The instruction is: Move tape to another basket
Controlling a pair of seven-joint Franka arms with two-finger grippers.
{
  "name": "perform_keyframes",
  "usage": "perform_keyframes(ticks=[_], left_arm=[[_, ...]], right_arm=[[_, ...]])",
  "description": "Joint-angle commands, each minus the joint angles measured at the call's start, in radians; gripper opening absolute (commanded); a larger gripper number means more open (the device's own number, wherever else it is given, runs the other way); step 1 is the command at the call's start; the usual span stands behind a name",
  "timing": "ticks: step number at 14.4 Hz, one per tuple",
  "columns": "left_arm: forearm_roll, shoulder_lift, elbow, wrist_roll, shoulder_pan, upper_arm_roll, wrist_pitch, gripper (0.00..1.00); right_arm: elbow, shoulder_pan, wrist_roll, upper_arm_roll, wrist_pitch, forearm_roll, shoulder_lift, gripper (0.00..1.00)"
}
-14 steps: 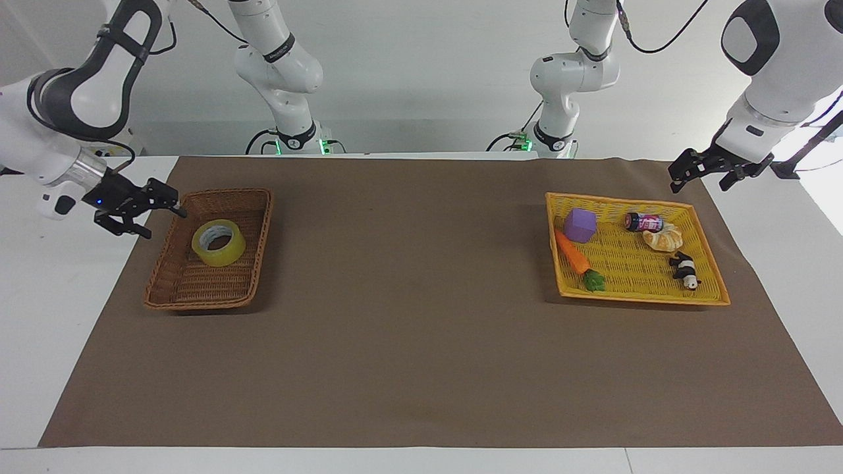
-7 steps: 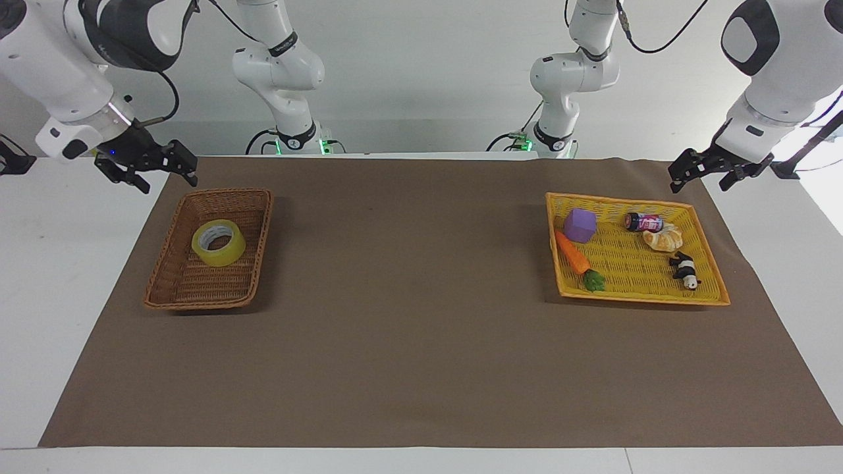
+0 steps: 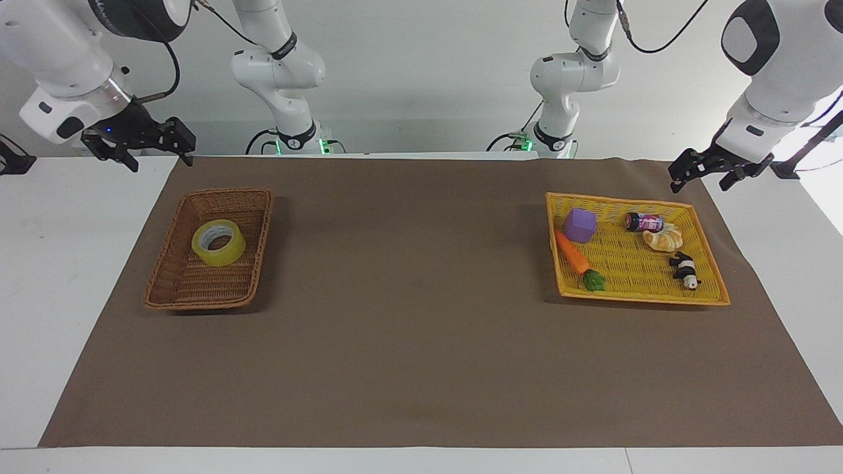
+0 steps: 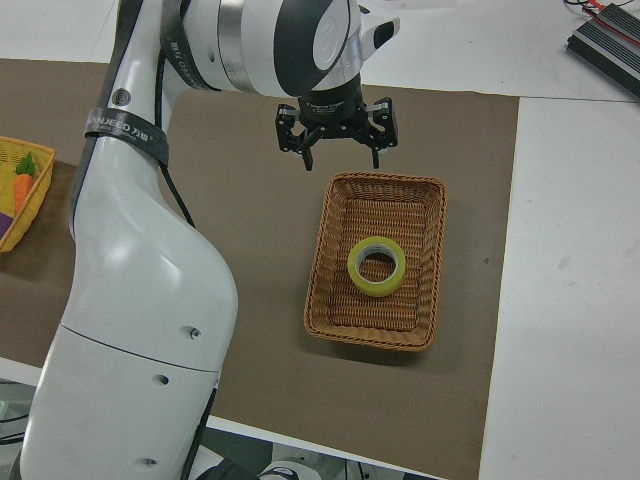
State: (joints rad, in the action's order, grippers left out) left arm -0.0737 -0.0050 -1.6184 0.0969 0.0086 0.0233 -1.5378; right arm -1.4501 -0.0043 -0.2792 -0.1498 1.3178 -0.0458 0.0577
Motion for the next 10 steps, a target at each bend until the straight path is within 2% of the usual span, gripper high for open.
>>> perform_keyframes(ticks=[1, 4, 10], left_arm=[[-0.014, -0.029, -0.035, 0.004, 0.001, -0.002, -0.021, 1.00], [-0.014, -0.029, -0.035, 0.004, 0.001, -0.002, -0.021, 1.00], [-0.014, -0.029, -0.035, 0.006, 0.001, -0.002, -0.021, 1.00]], right_arm=[[0.001, 0.009, 0.006, -0.020, -0.017, -0.011, -0.007, 1.00], [-0.055, 0.039, 0.029, -0.025, -0.015, -0.023, -0.062, 1.00], [-0.061, 0.038, 0.043, -0.025, -0.008, -0.023, -0.062, 1.00]])
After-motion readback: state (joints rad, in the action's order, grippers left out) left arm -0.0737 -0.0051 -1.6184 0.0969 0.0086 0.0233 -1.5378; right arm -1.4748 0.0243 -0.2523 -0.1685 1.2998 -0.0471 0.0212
